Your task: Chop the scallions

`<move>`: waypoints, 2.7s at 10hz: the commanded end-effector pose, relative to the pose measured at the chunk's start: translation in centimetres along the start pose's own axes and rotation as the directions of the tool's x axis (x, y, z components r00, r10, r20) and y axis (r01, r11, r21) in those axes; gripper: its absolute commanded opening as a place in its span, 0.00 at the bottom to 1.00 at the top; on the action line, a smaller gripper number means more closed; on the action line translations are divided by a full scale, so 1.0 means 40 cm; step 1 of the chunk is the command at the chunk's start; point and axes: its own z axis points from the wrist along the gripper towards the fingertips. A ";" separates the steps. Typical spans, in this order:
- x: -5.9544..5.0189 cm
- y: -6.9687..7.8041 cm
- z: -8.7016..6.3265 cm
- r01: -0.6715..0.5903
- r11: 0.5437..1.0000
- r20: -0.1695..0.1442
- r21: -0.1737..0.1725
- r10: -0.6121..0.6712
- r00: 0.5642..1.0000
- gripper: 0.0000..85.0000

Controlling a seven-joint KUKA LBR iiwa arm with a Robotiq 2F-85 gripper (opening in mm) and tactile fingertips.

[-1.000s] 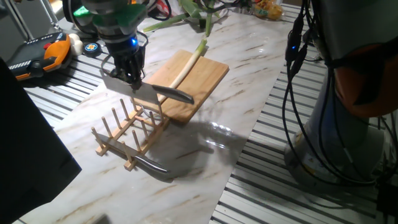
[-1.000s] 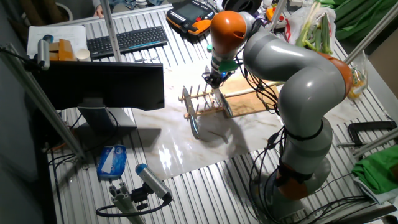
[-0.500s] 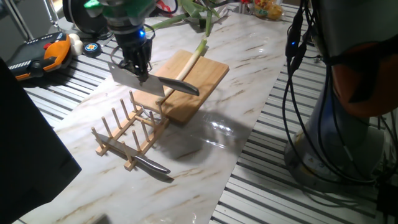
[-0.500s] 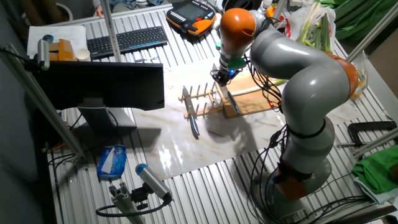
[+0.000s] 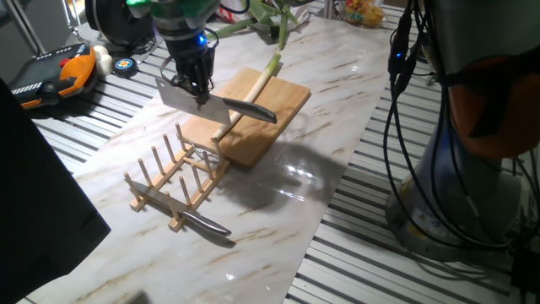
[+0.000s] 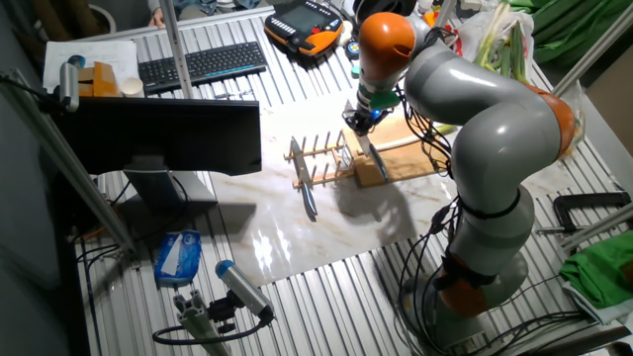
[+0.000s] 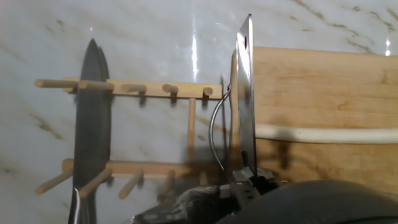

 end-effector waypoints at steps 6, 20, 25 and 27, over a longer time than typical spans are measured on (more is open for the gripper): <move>0.007 -0.077 0.063 0.014 1.000 -0.005 -0.004 -0.014 1.000 0.01; -0.049 -0.103 0.134 0.202 0.979 -0.062 0.039 -0.199 0.978 0.01; -0.050 -0.108 0.149 0.252 0.968 -0.065 0.017 -0.250 0.966 0.01; -0.053 -0.109 0.155 0.259 0.966 -0.057 0.021 -0.258 0.965 0.01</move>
